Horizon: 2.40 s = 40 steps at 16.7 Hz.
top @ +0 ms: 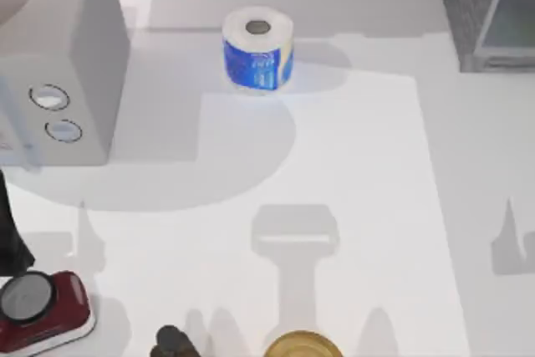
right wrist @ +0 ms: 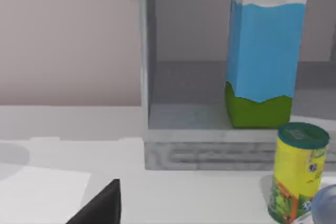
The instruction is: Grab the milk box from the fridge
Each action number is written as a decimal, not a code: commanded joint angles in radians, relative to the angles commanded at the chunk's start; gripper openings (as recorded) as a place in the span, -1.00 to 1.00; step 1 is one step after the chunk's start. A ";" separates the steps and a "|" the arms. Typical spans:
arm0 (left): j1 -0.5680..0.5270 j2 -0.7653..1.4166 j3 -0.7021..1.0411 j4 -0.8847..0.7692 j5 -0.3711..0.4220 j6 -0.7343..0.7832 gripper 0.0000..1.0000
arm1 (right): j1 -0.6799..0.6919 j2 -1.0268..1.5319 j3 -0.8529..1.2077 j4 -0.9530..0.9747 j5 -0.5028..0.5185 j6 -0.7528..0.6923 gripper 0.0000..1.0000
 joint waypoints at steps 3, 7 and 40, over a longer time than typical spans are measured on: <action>0.000 0.000 0.000 0.000 0.000 0.000 1.00 | -0.003 0.005 0.003 0.009 -0.003 -0.001 1.00; 0.000 0.000 0.000 0.000 0.000 0.000 1.00 | -0.045 0.087 0.040 0.141 -0.045 -0.008 1.00; 0.000 0.000 0.000 0.000 0.000 0.000 1.00 | -0.522 1.779 0.181 1.621 -0.513 0.017 1.00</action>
